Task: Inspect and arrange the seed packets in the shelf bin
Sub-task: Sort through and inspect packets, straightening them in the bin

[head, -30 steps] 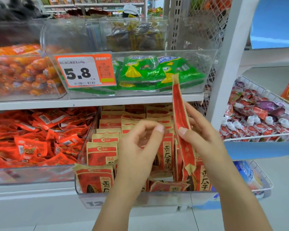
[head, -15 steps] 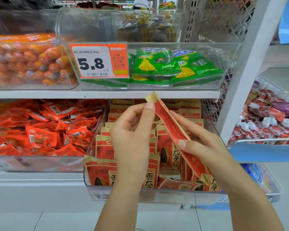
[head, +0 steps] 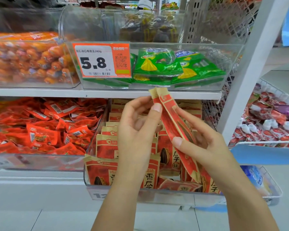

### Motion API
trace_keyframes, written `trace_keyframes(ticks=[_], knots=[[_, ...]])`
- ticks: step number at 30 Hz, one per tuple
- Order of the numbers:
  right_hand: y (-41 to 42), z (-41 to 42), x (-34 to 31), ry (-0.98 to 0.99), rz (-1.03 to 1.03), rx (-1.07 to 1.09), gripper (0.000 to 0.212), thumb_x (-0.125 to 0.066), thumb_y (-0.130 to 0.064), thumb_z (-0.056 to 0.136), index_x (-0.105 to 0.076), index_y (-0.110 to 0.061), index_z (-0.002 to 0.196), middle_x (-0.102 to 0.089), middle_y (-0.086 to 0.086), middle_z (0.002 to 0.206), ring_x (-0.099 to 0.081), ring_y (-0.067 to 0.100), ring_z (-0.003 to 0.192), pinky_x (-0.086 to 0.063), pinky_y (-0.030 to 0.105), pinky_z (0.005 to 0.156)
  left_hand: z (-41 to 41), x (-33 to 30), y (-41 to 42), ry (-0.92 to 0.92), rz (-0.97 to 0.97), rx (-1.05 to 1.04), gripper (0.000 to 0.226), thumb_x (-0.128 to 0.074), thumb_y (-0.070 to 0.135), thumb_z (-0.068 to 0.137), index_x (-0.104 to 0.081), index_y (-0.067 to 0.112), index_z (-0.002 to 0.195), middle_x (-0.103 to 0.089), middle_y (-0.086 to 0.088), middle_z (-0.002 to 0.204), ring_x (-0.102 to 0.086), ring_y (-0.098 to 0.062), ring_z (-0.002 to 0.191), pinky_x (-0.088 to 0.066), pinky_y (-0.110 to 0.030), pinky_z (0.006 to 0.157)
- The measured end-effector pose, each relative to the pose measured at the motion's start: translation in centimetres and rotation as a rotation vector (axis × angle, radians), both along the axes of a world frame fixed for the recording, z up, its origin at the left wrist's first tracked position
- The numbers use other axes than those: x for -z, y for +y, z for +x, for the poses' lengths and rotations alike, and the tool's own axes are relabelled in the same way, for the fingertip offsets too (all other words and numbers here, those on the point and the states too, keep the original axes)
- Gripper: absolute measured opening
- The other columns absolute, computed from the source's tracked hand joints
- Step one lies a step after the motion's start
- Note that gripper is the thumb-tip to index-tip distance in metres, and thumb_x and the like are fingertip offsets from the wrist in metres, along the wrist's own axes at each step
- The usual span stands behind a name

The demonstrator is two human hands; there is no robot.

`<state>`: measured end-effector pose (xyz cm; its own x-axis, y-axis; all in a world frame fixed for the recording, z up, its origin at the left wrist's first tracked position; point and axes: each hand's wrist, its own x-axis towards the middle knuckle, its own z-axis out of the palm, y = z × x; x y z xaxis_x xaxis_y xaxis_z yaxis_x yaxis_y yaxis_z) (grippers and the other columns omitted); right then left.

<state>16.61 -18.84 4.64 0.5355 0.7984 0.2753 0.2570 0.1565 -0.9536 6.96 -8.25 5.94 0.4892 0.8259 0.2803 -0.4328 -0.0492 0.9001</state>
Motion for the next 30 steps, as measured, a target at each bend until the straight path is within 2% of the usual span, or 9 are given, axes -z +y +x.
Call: trace_keyframes(ticks=[2, 6, 9, 12, 16, 19, 22, 27, 30], knots=[[0.4, -0.1, 0.4, -0.156, -0.011, 0.196, 0.082, -0.080, -0.047, 0.060, -0.047, -0.054, 0.135, -0.055, -0.021, 0.131, -0.058, 0.000, 0.117, -0.050, 0.030, 0.096, 0.0, 0.0, -0.2, 0.092, -0.010, 0.159, 0.044, -0.062, 0.040, 0.072, -0.065, 0.019, 0.110, -0.075, 0.004, 0.099, -0.071, -0.005, 0.087, -0.055, -0.018, 0.067], [1.0, -0.8, 0.6, -0.376, -0.018, 0.434, 0.087, -0.070, -0.058, 0.063, -0.023, -0.065, 0.136, -0.039, -0.034, 0.128, -0.044, -0.012, 0.123, -0.040, 0.011, 0.098, 0.5, 0.4, -0.8, 0.206, 0.051, 0.331, 0.030, -0.066, 0.033, 0.080, -0.068, 0.024, 0.108, -0.076, 0.006, 0.102, -0.071, -0.007, 0.095, -0.053, -0.016, 0.077], [1.2, -1.0, 0.8, -0.454, -0.026, 0.483, 0.091, -0.064, -0.063, 0.065, -0.013, -0.066, 0.141, -0.039, -0.027, 0.133, -0.042, -0.005, 0.128, -0.042, 0.027, 0.103, 0.6, 0.7, -0.7, 0.176, 0.057, 0.324, 0.018, -0.062, 0.016, 0.092, -0.069, 0.022, 0.107, -0.076, 0.002, 0.103, -0.071, -0.011, 0.098, -0.054, -0.019, 0.082], [1.3, -1.1, 0.7, -0.385, -0.017, 0.423, 0.095, -0.069, -0.062, 0.063, -0.008, -0.073, 0.135, -0.035, -0.045, 0.126, -0.043, -0.005, 0.129, -0.043, 0.031, 0.104, 0.4, 0.7, -0.4, 0.158, 0.066, 0.339, 0.020, -0.057, 0.015, 0.095, -0.067, 0.020, 0.112, -0.076, 0.002, 0.105, -0.071, -0.011, 0.100, -0.054, -0.019, 0.082], [0.7, -0.2, 0.5, -0.177, 0.166, 0.366, 0.087, -0.075, -0.028, 0.071, -0.026, -0.048, 0.141, -0.057, -0.026, 0.123, -0.057, -0.006, 0.114, -0.046, 0.015, 0.094, 0.2, 0.8, 0.0, 0.159, 0.134, 0.327, 0.023, -0.056, 0.017, 0.094, -0.066, 0.021, 0.114, -0.075, 0.006, 0.108, -0.069, -0.009, 0.104, -0.052, -0.018, 0.087], [-0.1, 0.8, -0.2, -0.123, 0.260, 0.344, 0.067, -0.074, -0.019, 0.073, -0.046, -0.041, 0.130, -0.070, -0.010, 0.109, -0.065, 0.007, 0.107, -0.050, 0.025, 0.093, 0.1, 0.8, 0.0, 0.177, 0.231, 0.317, 0.021, -0.057, 0.021, 0.093, -0.067, 0.027, 0.111, -0.073, 0.012, 0.109, -0.067, -0.005, 0.105, -0.051, -0.017, 0.088], [-0.6, 1.5, -0.8, -0.163, 0.198, 0.293, 0.045, -0.076, -0.019, 0.073, -0.061, -0.035, 0.113, -0.073, -0.015, 0.101, -0.068, 0.007, 0.096, -0.052, 0.023, 0.086, 0.0, 0.9, 0.1, 0.214, 0.304, 0.314, 0.023, -0.057, 0.014, 0.095, -0.067, 0.027, 0.111, -0.073, 0.017, 0.107, -0.066, 0.000, 0.103, -0.048, -0.012, 0.084], [-0.5, 2.4, 0.0, -0.162, 0.063, 0.192, 0.033, -0.076, -0.009, 0.081, -0.062, -0.031, 0.100, -0.072, -0.019, 0.095, -0.068, 0.004, 0.093, -0.054, 0.022, 0.083, -0.3, 1.5, 0.8, 0.355, 0.380, 0.256, 0.026, -0.062, 0.015, 0.094, -0.067, 0.031, 0.115, -0.072, 0.020, 0.108, -0.065, 0.002, 0.103, -0.050, -0.014, 0.084], [-0.5, 2.9, 0.6, -0.203, -0.054, 0.170, 0.027, -0.074, -0.013, 0.084, -0.062, -0.032, 0.097, -0.071, -0.021, 0.097, -0.067, 0.000, 0.095, -0.053, 0.020, 0.083, -0.2, 2.2, 1.1, 0.588, 0.487, 0.132, 0.020, -0.065, 0.032, 0.092, -0.064, 0.048, 0.104, -0.069, 0.025, 0.104, -0.063, 0.000, 0.103, -0.052, -0.027, 0.088]])
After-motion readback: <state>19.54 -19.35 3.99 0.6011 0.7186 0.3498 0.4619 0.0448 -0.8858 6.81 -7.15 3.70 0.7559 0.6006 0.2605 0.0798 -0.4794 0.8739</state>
